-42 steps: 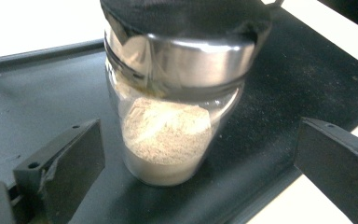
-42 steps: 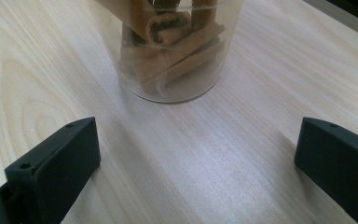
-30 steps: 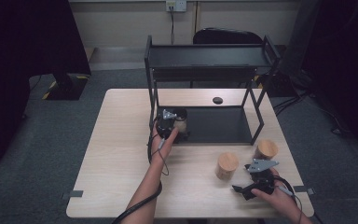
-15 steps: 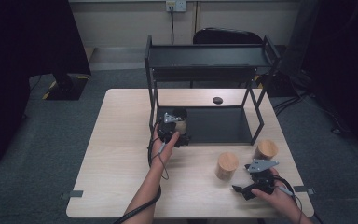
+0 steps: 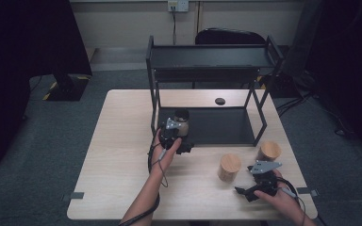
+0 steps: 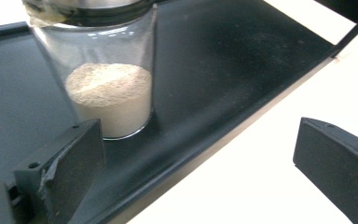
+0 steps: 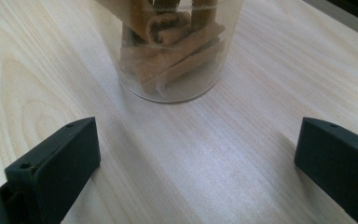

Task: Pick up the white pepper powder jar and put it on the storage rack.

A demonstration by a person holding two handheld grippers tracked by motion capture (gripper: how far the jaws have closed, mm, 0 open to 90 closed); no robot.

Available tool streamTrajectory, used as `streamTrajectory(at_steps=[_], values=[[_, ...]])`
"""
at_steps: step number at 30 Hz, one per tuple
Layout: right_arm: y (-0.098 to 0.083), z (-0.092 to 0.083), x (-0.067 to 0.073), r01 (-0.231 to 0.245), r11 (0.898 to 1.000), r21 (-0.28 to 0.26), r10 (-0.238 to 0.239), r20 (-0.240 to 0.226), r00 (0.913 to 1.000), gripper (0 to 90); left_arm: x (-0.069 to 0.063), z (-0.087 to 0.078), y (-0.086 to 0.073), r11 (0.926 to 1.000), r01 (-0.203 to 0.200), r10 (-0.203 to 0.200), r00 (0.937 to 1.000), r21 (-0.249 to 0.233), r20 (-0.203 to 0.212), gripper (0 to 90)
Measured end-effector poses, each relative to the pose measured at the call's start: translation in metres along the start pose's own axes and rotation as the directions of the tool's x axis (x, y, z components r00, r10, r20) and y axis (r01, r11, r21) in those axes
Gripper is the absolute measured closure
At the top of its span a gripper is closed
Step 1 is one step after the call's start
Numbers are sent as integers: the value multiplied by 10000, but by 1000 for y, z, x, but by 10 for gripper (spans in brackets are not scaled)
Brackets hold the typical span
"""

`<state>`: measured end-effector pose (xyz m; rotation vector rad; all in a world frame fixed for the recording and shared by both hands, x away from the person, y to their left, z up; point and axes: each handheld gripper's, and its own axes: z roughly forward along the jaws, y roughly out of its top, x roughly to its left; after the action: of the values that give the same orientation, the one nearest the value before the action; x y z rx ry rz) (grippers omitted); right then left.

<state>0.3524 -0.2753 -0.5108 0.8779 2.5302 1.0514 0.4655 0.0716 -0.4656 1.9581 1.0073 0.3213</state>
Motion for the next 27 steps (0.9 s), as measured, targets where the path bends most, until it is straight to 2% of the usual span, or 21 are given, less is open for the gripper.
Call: streamTrajectory(at_steps=[5,9,14,27], values=[[0,0,0,10,10000,-8,-10,1,10000,0,-5,-5,-1,9998,-188,188,9996,-14,211,17],[0,0,0,10,10000,-8,-10,1,10000,0,-7,-9,-4,9998,-179,176,9987,70,476,17],[0,0,0,6,10000,-6,-6,2,10000,0,-8,-16,-9,9993,-312,300,9980,203,565,17],[0,0,0,5,10000,-5,-5,1,10000,0,-4,-31,-17,9998,-180,179,9978,9,637,17]])
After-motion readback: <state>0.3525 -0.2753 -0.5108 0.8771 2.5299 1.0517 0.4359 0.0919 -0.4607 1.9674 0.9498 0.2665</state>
